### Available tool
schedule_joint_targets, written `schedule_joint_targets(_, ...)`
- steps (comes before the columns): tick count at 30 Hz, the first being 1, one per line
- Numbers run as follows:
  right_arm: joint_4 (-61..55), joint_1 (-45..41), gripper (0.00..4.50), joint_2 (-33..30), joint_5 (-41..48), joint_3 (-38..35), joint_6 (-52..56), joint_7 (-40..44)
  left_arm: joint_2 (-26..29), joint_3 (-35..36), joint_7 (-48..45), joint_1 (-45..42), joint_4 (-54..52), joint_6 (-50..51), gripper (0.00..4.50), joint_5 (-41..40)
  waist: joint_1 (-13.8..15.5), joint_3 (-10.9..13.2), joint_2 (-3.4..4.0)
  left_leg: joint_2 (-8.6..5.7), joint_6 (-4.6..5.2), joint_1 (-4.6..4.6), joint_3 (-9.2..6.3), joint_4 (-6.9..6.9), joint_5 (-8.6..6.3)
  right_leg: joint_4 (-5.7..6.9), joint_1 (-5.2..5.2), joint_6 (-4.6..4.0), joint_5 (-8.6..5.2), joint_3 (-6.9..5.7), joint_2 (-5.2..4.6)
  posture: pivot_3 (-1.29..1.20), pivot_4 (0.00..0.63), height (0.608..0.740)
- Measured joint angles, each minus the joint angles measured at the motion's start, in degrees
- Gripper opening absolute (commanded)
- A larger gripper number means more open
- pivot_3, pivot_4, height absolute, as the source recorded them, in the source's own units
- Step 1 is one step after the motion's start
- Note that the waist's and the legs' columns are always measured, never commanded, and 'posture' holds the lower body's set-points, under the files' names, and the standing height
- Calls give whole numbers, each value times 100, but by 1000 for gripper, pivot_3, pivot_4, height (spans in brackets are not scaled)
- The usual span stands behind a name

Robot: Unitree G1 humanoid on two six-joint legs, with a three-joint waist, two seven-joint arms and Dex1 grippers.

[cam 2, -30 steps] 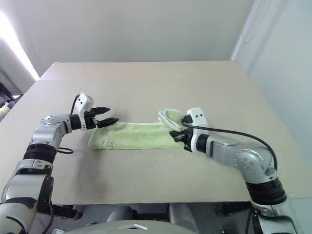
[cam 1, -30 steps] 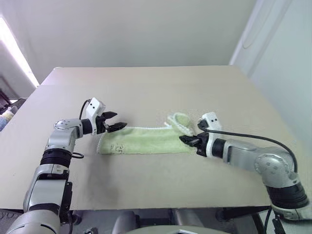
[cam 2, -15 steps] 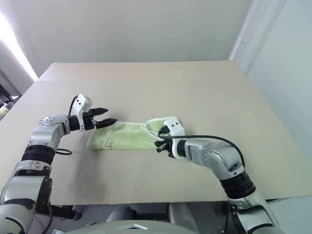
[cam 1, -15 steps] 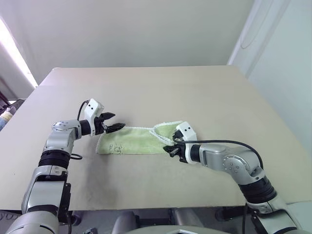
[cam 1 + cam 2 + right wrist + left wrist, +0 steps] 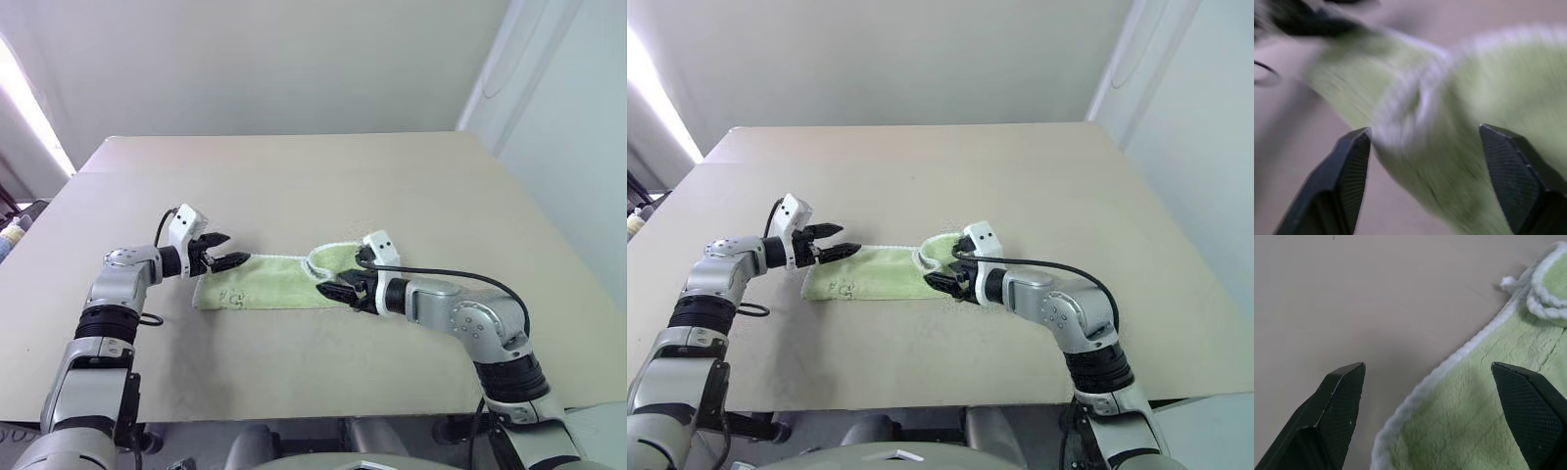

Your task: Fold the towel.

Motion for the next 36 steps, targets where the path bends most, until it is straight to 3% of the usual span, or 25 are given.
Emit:
schedule_joint_targets(4, -208, -91, 3470, 111, 705, -840, -10, 128, 259, 119, -149, -12, -142, 969, 4372, -264, -11, 0, 0, 0, 0, -1, -2, 2, 0, 0, 0, 10, 6, -2, -1, 0, 0, 712)
schedule_joint_targets(7, -58, -133, 3470, 204, 728, -1171, -149, 1, 500, 206, -215, -21, -309, 1595, 4372, -403, -10, 0, 0, 0, 0, 2, -2, 2, 0, 3, 0, -1, -1, -2, -1, 0, 0, 712)
schedule_joint_targets(11, 139, 47, 3470, -6, -320, -563, -891, 114, 724, 268, -168, -13, -318, 2118, 4372, -477, -17, 0, 1, 1, 0, 2, -2, 2, 0, 2, 0, -5, -3, -3, -1, 0, 0, 712)
schedule_joint_targets(17, 314, 171, 3470, 222, -810, -174, -1162, 181, 1269, -53, -539, 326, -1128, 3625, 4372, -709, -33, 2, 3, 0, 0, -2, 0, 0, 0, 6, -6, -5, -3, -1, -2, 0, 0, 712)
schedule_joint_targets(29, 407, 130, 3470, 263, -922, -350, -1115, 263, 1180, -334, -362, 273, -1311, 4699, 4372, -802, 6, -2, 9, -6, -1, 7, -6, 8, 0, 11, 4, -6, -4, -4, -6, 0, 0, 712)
schedule_joint_targets(36, 658, 402, 3470, 17, -1981, 381, -1620, 335, 910, -224, -160, 131, -1283, 4990, 4372, -853, 31, -6, 13, -26, -1, 4, -9, 19, 0, 8, 12, -3, -5, -1, -21, 0, 0, 712)
